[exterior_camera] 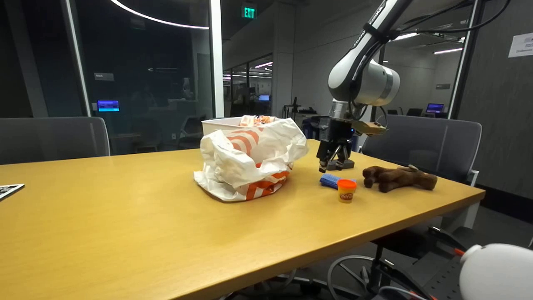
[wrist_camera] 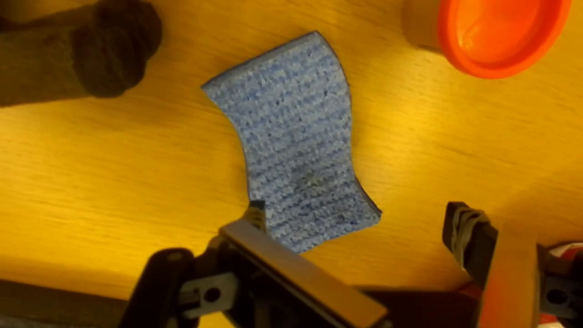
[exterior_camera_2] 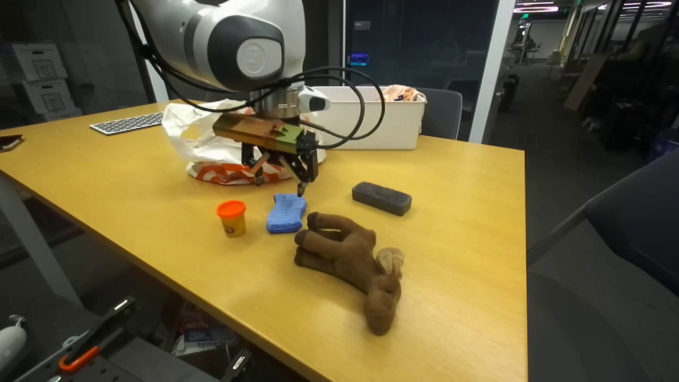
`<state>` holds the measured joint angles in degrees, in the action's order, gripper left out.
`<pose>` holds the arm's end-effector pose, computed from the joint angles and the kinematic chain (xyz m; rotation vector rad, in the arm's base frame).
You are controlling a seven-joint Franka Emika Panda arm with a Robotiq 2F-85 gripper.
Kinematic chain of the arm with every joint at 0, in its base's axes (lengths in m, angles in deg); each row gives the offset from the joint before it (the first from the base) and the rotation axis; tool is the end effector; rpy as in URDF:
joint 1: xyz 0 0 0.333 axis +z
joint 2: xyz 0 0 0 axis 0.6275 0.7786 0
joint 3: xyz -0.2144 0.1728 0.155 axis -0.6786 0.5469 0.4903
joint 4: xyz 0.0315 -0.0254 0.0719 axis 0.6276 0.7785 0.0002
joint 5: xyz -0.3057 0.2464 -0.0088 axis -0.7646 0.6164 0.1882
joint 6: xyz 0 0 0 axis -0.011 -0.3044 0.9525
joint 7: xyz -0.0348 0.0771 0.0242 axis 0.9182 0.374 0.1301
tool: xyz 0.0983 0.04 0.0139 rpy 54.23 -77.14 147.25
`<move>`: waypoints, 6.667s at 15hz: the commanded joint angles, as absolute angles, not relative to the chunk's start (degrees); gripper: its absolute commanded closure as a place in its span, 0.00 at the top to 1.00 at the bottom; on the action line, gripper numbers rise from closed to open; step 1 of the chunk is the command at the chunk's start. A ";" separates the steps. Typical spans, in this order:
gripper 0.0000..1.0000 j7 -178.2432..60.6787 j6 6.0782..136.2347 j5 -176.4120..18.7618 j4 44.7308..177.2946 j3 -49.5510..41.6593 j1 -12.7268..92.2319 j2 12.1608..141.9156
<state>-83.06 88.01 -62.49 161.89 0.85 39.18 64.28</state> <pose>0.4761 0.0035 0.2656 -3.0216 -0.2454 -0.1447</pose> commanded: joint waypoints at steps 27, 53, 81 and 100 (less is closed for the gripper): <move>0.19 -71.80 90.30 -85.57 166.97 -1.63 40.45 41.52; 0.17 -111.09 60.70 -85.01 113.50 12.31 52.70 80.01; 1.00 -124.46 68.73 -56.50 147.66 -1.09 34.27 55.02; 1.00 -140.47 80.14 -68.51 145.91 -5.86 31.75 68.80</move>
